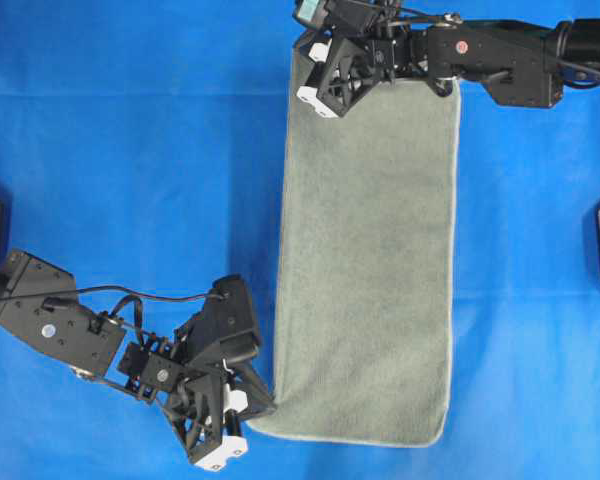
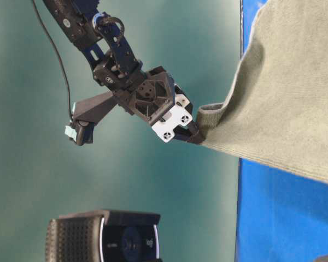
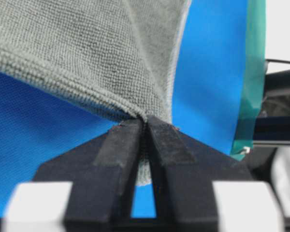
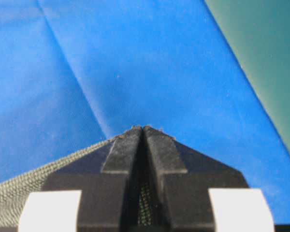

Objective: Fold a large towel.
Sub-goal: 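Rotate the towel vertically, left gripper pulling bottom, right gripper top, then open both grippers and lift them away from the towel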

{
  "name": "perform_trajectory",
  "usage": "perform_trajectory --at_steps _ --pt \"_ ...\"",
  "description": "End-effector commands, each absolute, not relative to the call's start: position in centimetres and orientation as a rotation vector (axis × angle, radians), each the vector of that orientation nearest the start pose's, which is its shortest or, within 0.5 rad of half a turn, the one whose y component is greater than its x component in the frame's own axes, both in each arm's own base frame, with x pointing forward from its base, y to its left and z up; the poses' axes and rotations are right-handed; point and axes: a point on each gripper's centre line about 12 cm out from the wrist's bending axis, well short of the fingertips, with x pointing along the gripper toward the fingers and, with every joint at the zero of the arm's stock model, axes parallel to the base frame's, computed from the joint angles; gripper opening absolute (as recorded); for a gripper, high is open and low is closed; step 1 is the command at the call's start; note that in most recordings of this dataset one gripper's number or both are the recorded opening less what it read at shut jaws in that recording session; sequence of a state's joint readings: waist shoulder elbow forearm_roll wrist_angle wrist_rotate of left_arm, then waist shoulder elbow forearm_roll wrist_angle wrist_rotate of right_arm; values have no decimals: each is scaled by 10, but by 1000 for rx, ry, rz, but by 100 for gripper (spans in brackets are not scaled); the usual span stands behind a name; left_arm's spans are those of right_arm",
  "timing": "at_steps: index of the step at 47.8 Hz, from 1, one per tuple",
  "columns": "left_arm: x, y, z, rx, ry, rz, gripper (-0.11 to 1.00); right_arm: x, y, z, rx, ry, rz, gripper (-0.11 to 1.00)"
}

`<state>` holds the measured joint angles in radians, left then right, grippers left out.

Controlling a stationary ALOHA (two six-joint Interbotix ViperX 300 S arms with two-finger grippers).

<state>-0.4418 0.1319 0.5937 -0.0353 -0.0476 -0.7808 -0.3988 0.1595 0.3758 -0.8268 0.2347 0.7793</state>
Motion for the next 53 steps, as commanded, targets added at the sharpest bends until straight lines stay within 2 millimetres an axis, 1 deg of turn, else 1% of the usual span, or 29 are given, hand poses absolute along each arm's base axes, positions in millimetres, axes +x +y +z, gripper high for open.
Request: perform_trajectory --at_steps 1,4,5,6,7,10,12,14,16,17,21,23,28,33,37,38,39,40,44,50,51,53 --pt "371 -193 161 -598 761 -190 13 409 -210 206 23 666 -559 3" --pt "373 -190 161 -583 757 -189 30 409 -210 204 7 673 -553 4" --pt "373 -190 161 -578 755 -192 36 409 -210 204 3 677 -553 5" --pt "374 -189 162 -573 752 -193 42 408 -211 204 -2 679 -552 9" --pt "374 -189 162 -569 751 -194 51 407 -212 205 -13 681 -551 16" --pt "375 -186 163 -568 747 -189 68 405 -214 206 -31 685 -550 36" --pt "377 -184 164 -569 743 -187 74 404 -214 207 -50 689 -544 49" --pt "377 -183 166 -569 737 -187 73 403 -213 206 -69 696 -537 59" --pt "377 -181 168 -570 733 -184 71 403 -213 208 -85 696 -532 66" --pt "378 -180 170 -571 729 -183 71 403 -213 209 -94 697 -527 67" --pt "378 -175 179 -566 716 -180 70 402 -210 215 -127 684 -508 63" --pt "378 -170 187 -559 703 -179 70 403 -206 220 -139 670 -494 63" --pt "377 -158 205 -529 668 -181 70 403 -193 239 -158 620 -468 64" --pt "376 -140 221 -477 627 -175 70 394 -177 260 -172 573 -450 64" --pt "373 -123 235 -422 589 -168 70 377 -160 277 -174 534 -436 64" --pt "371 -116 241 -401 571 -165 70 372 -156 282 -171 521 -432 64" --pt "371 -113 242 -394 566 -162 70 367 -151 285 -170 509 -427 64" --pt "368 -105 248 -372 544 -157 70 362 -148 288 -168 502 -425 64" --pt "363 -81 262 -302 484 -132 70 339 -130 298 -147 455 -401 64" --pt "355 -38 274 -192 404 -63 70 306 -105 309 -82 352 -351 64" --pt "353 -28 277 -167 380 -44 70 298 -100 311 -65 327 -344 64" --pt "350 -14 279 -136 350 -13 70 287 -96 313 -46 300 -340 64"
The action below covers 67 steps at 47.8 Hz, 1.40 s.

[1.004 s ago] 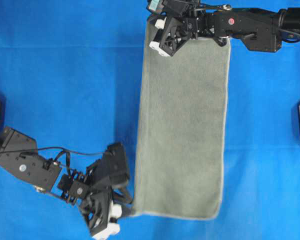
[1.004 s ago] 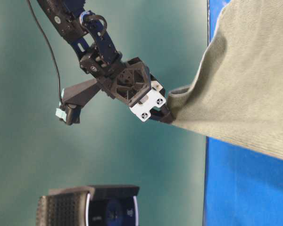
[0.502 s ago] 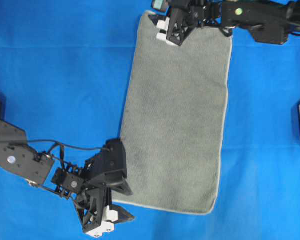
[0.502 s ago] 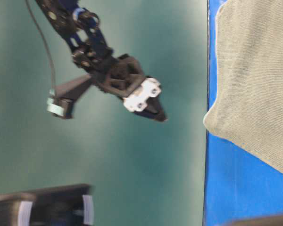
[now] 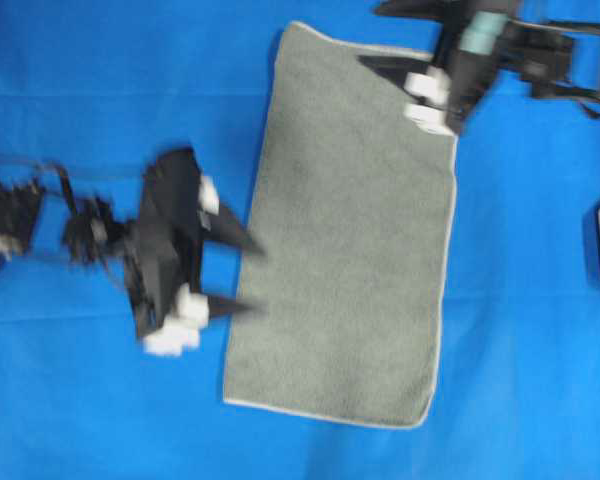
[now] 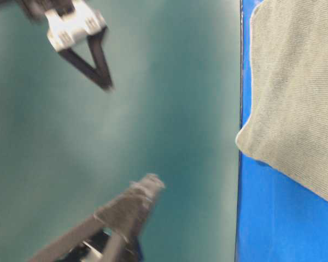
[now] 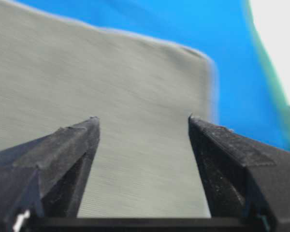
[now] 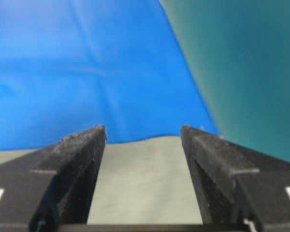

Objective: Fold a large towel.
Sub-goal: 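Open both grippers and lift them away from the towel, then grasp the towel's top edge corners with left and right grippers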

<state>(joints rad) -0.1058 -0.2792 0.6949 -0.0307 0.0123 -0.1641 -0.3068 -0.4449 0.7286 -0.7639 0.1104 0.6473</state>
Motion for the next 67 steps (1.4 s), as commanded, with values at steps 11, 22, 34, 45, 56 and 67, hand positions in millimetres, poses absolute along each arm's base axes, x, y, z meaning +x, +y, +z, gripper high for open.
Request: perform_trajectory --at_steps 11,22,34,45,56,67 --pt "332 69 291 -62 222 212 70 240 -95 302 38 281 -416 64" --pt "338 129 276 -82 256 371 70 233 -138 257 110 456 -595 64" --pt "365 190 219 -127 380 483 70 243 -185 193 178 675 -685 64" --pt "388 233 161 -164 464 544 70 251 -208 141 212 825 -688 64" --pt "405 253 130 -179 503 560 70 255 -220 108 254 856 -652 64" --pt "413 257 100 -192 556 555 66 263 -231 92 250 889 -636 64"
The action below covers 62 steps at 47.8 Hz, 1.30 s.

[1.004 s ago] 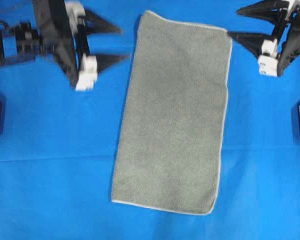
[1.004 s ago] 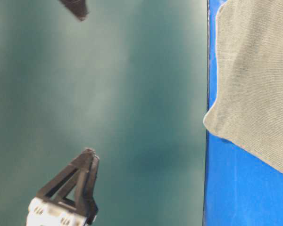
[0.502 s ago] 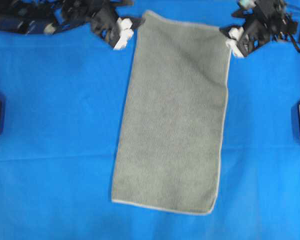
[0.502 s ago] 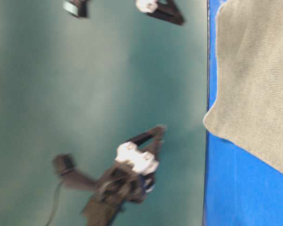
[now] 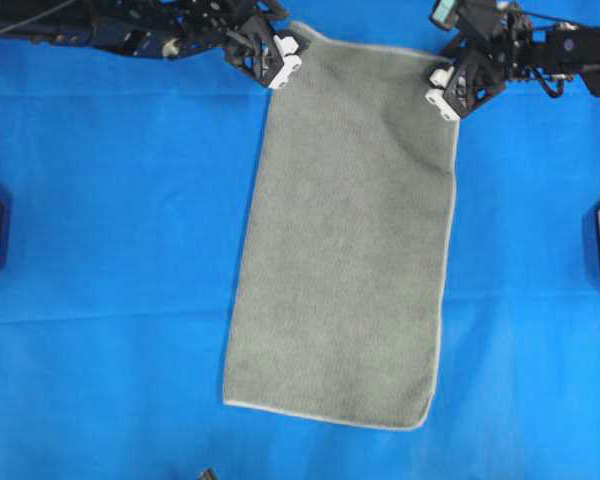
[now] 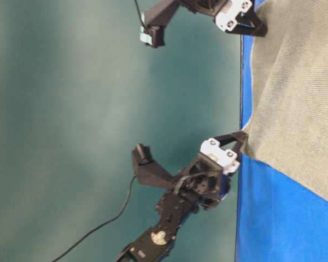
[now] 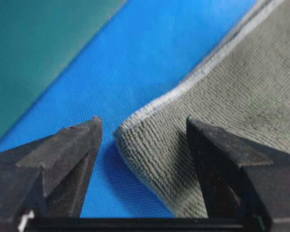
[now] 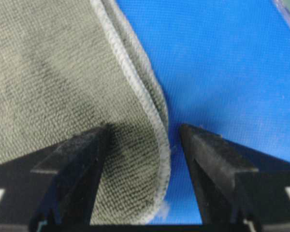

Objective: Fold a large towel.
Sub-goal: 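Grasp the towel's top edge corners with left and right grippers, then fold the top edge down over the bottom half with both grippers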

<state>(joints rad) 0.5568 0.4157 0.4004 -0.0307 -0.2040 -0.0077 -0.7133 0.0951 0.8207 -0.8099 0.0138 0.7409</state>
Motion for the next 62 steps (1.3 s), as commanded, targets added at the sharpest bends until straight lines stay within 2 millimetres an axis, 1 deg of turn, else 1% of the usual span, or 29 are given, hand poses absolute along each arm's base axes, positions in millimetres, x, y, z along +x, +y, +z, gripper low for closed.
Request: perform_trajectory --at_steps 1,4,7,12,13,16,17,19,22,23,26,29,36,41,44,48,50,52,53,57,62 --pt "413 258 99 -192 561 556 65 264 -233 92 246 888 -636 64" --pt "413 259 94 -195 575 556 61 266 -236 90 240 892 -636 64" --pt "413 259 91 -190 587 554 54 267 -238 90 232 896 -634 64" --pt "413 259 90 -173 610 544 34 267 -240 89 220 907 -635 60" --pt "413 259 90 -170 616 543 30 267 -240 89 218 906 -634 57" --pt "413 258 89 -169 629 538 16 265 -238 87 216 916 -633 43" --pt "413 257 88 -168 632 538 10 265 -238 88 216 916 -633 37" --pt "412 257 88 -170 640 537 4 264 -237 88 218 917 -633 25" --pt "412 257 93 -170 640 537 4 262 -236 88 220 918 -634 8" --pt "412 257 95 -168 637 536 4 262 -236 88 221 917 -636 4" --pt "411 257 104 -167 626 539 4 261 -235 91 220 912 -638 4" --pt "411 258 117 -158 603 541 4 259 -235 97 217 903 -651 4" --pt "408 266 156 -106 526 554 4 253 -239 128 172 873 -713 4" --pt "406 272 176 -81 487 565 4 251 -243 154 141 831 -754 4" --pt "405 272 185 -78 469 569 4 251 -245 167 129 802 -767 4" --pt "404 264 195 -70 458 557 4 251 -243 180 120 762 -773 4" --pt "403 258 201 -66 450 548 4 250 -239 187 115 742 -773 4" --pt "401 250 207 -55 446 535 4 250 -231 193 108 724 -760 4" --pt "399 243 213 -48 436 525 4 251 -227 196 103 718 -751 4" --pt "394 221 224 -37 423 492 4 252 -203 203 80 701 -707 4" --pt "385 186 229 -23 420 430 4 254 -166 210 57 685 -630 4"
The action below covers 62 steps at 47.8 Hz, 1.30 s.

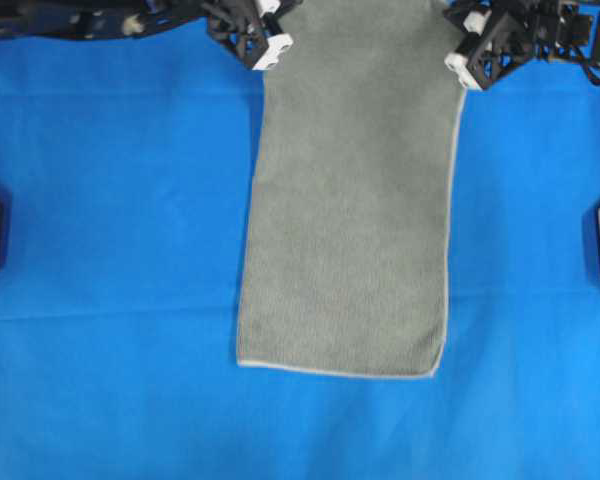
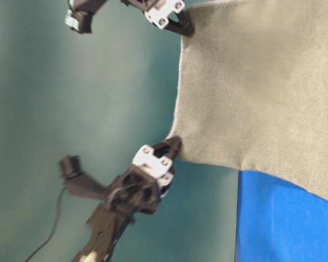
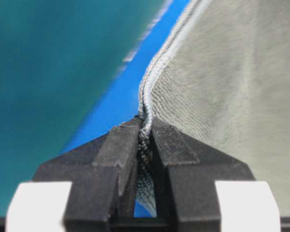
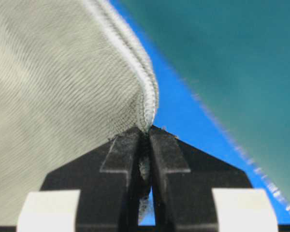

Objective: Fold a large towel.
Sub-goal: 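Fold the top edge down over the bottom half with both grippers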

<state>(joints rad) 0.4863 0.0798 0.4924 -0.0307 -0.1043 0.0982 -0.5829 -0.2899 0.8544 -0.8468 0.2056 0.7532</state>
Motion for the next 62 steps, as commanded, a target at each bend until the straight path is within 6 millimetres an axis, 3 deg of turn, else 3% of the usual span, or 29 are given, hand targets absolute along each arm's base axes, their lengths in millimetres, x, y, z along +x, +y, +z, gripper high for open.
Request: perform_trajectory --at_steps 1,15,28,34,42,47,62 --pt "383 177 228 -20 423 415 4 254 -154 211 55 684 -606 4" --pt "352 58 199 46 507 139 4 245 -46 210 119 745 -369 4" --pt "352 -43 171 88 578 -130 4 268 23 178 216 898 -179 4" --pt "356 -74 151 83 628 -201 4 282 47 159 223 971 -130 4" --pt "361 -102 128 46 694 -242 4 300 76 144 225 1010 -68 4" --pt "361 -113 126 18 705 -255 4 306 87 140 243 1005 -38 4" --pt "360 -121 126 13 707 -270 4 310 94 138 285 986 -18 4"
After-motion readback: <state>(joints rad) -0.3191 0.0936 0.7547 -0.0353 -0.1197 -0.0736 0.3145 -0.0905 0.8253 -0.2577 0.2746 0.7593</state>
